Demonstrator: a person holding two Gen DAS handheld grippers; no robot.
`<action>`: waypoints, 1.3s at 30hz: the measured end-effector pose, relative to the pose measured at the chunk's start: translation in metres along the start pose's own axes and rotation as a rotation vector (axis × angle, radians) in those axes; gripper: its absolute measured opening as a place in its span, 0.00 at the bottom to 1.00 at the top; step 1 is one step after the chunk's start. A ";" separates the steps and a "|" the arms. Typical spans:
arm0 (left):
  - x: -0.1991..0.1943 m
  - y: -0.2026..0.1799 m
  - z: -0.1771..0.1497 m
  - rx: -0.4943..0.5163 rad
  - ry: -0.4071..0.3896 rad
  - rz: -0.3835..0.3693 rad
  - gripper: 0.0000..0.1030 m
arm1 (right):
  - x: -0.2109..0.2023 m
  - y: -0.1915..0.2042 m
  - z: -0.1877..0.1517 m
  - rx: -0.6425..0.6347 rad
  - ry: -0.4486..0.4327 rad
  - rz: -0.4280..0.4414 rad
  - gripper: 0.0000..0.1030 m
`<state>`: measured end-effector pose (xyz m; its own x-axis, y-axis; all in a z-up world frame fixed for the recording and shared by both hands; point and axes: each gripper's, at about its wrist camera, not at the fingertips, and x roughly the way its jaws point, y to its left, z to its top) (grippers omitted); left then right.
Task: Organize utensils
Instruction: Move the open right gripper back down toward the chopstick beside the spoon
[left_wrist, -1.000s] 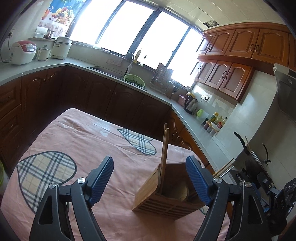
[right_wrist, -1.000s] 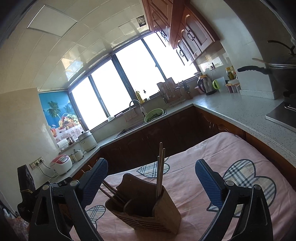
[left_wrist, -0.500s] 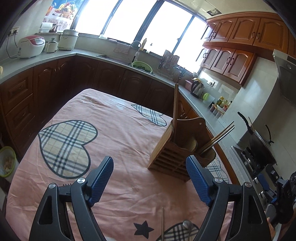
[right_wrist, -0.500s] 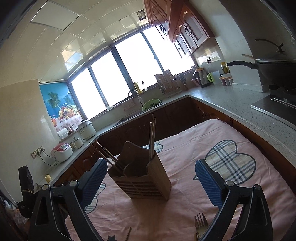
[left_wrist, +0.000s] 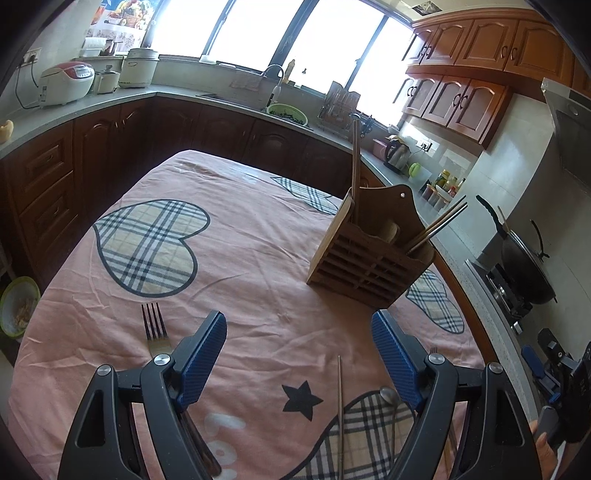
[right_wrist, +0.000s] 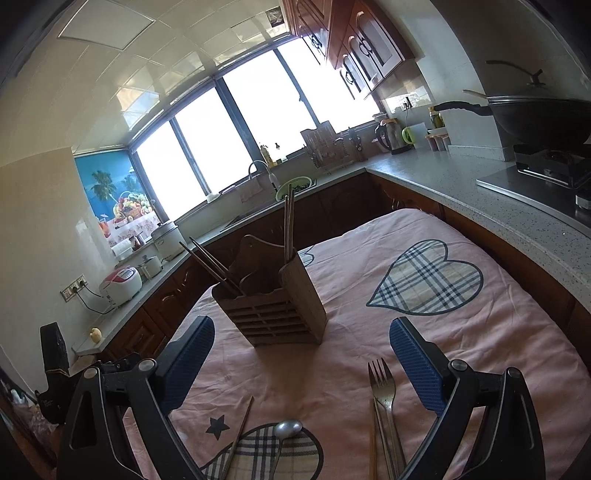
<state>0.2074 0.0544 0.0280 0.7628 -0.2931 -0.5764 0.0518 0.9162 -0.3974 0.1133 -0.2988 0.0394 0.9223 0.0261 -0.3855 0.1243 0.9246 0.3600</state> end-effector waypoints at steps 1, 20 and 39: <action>0.000 -0.001 -0.003 0.002 0.006 0.001 0.78 | -0.001 -0.001 -0.003 -0.001 0.007 -0.001 0.94; 0.013 -0.007 -0.030 0.028 0.097 0.029 0.78 | -0.007 -0.008 -0.053 -0.031 0.131 -0.021 0.94; 0.049 -0.021 -0.032 0.097 0.189 0.058 0.78 | 0.032 -0.007 -0.073 -0.081 0.295 -0.052 0.68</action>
<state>0.2232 0.0119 -0.0150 0.6324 -0.2765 -0.7236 0.0795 0.9524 -0.2944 0.1152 -0.2769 -0.0375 0.7681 0.0759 -0.6359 0.1283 0.9546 0.2688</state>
